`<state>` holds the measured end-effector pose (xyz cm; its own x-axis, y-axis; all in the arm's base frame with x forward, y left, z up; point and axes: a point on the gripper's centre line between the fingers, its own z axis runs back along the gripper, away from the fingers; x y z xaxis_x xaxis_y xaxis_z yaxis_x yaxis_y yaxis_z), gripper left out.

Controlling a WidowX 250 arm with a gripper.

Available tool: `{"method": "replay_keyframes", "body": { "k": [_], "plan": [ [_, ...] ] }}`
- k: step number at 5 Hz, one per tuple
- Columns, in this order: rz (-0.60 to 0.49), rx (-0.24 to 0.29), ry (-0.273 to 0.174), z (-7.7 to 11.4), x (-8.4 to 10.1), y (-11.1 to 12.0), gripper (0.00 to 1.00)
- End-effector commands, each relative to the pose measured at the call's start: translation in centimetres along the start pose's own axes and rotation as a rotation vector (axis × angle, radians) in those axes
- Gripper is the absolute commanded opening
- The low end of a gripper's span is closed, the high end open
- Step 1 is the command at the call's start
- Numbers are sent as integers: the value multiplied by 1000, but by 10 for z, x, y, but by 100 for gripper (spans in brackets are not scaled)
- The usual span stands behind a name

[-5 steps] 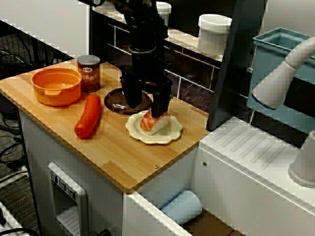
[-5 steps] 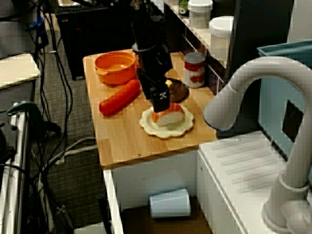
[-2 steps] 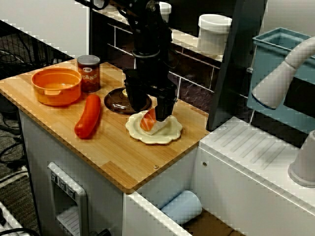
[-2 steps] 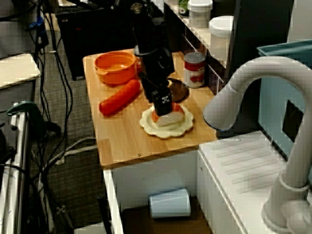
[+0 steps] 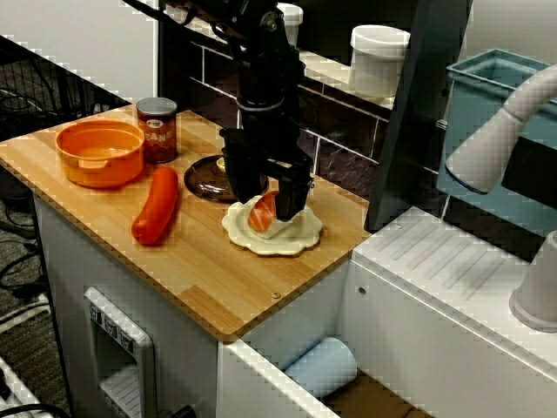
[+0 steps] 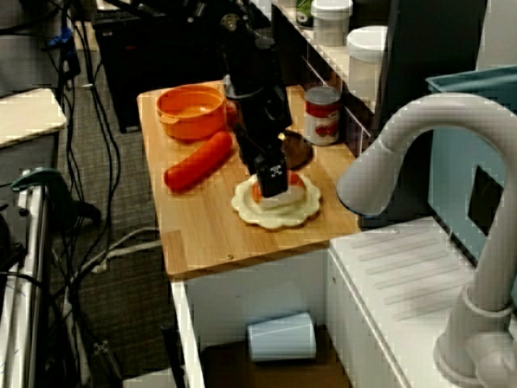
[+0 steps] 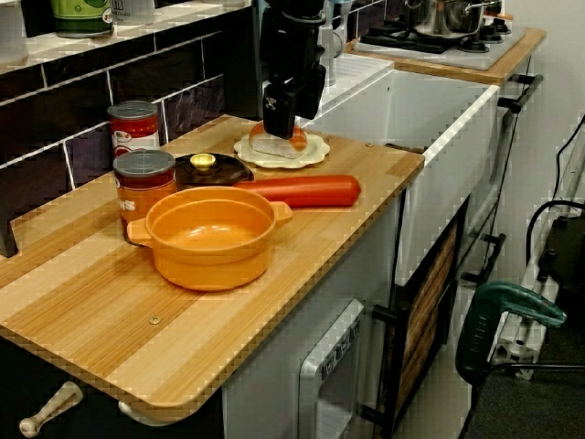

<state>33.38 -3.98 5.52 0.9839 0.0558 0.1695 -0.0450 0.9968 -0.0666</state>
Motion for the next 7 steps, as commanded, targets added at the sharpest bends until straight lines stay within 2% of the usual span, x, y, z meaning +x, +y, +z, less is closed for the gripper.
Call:
{"method": "replay_keyframes", "body": {
  "k": [1,2,3,5,7],
  "plan": [
    [-2,23,-15,-9,1,-2,100],
    [0,20,-6,-11,0,-1,100],
    [2,11,-7,-13,1,2,0],
    [18,-24,17,-6,4,9,0],
    [-56,-36,10,25,-4,26,0]
  ]
}}
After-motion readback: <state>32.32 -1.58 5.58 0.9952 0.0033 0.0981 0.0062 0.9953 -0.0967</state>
